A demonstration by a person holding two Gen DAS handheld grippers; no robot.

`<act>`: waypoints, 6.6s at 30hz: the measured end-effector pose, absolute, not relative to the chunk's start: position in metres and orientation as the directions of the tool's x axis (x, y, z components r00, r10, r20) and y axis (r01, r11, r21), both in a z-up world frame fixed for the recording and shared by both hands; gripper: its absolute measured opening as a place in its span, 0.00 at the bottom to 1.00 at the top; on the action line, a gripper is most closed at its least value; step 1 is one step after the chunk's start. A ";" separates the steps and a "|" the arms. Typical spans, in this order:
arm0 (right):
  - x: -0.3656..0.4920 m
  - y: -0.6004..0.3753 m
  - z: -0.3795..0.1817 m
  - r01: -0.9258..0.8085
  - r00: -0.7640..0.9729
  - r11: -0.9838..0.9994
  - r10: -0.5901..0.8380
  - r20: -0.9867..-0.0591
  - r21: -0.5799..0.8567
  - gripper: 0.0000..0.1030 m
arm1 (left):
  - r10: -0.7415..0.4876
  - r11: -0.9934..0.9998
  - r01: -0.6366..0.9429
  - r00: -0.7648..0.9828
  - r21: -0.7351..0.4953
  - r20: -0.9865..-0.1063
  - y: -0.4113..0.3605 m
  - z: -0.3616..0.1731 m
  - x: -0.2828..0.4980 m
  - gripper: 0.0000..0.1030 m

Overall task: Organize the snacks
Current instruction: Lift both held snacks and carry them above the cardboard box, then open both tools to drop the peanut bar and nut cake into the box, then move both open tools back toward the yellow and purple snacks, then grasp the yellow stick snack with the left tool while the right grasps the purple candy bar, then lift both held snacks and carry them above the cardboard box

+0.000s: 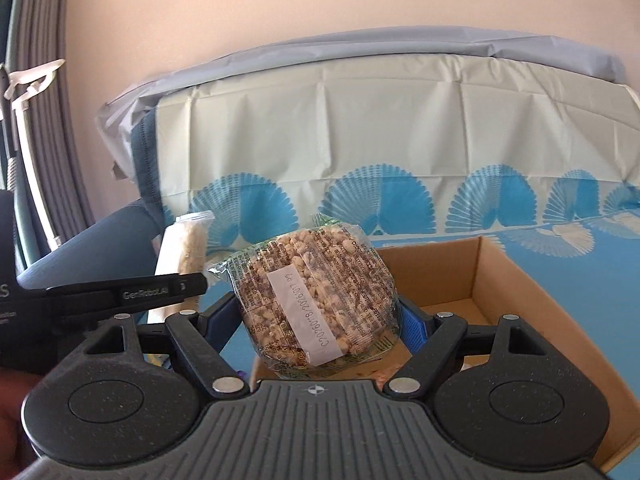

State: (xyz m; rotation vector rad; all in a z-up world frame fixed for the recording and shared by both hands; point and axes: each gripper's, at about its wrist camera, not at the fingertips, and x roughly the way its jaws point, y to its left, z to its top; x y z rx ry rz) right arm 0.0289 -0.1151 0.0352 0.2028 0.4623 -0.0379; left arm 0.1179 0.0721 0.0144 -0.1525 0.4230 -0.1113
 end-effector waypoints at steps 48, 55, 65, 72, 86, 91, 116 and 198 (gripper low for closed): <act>0.016 -0.156 0.023 0.395 0.854 0.908 -0.308 -0.419 0.138 0.87 | -0.336 0.939 0.294 0.890 -0.176 -0.309 0.012 0.021 0.112 0.61; 0.019 -0.129 0.022 0.363 0.864 0.923 -0.281 -0.418 0.130 0.87 | -0.261 0.962 0.213 0.906 -0.173 -0.334 0.045 0.023 0.111 0.42; 0.025 -0.077 0.022 0.254 0.891 0.957 -0.176 -0.420 0.138 0.70 | -0.125 0.985 0.066 0.907 -0.158 -0.402 0.109 0.021 0.112 0.18; 0.031 -0.040 0.022 0.143 0.907 0.977 -0.065 -0.415 0.160 0.41 | -0.040 0.973 -0.074 0.879 -0.220 -0.474 0.167 0.014 0.117 0.18; 0.054 0.034 0.003 -0.114 0.835 0.979 0.186 -0.518 0.170 0.34 | 0.048 0.946 -0.223 0.813 -0.234 -0.581 0.224 0.001 0.125 0.18; 0.066 0.057 -0.002 -0.200 0.799 0.970 0.241 -0.550 0.134 0.38 | 0.062 0.940 -0.249 0.796 -0.234 -0.602 0.232 -0.005 0.130 0.18; 0.168 0.090 -0.059 -0.219 0.680 0.971 0.224 -0.698 0.098 0.70 | 0.108 0.926 -0.317 0.743 -0.205 -0.660 0.253 -0.029 0.170 0.19; 0.022 -0.075 0.077 -0.271 0.885 0.947 0.316 -0.341 0.174 0.15 | -0.043 0.970 -0.119 0.777 -0.214 -0.628 0.123 0.025 0.071 0.23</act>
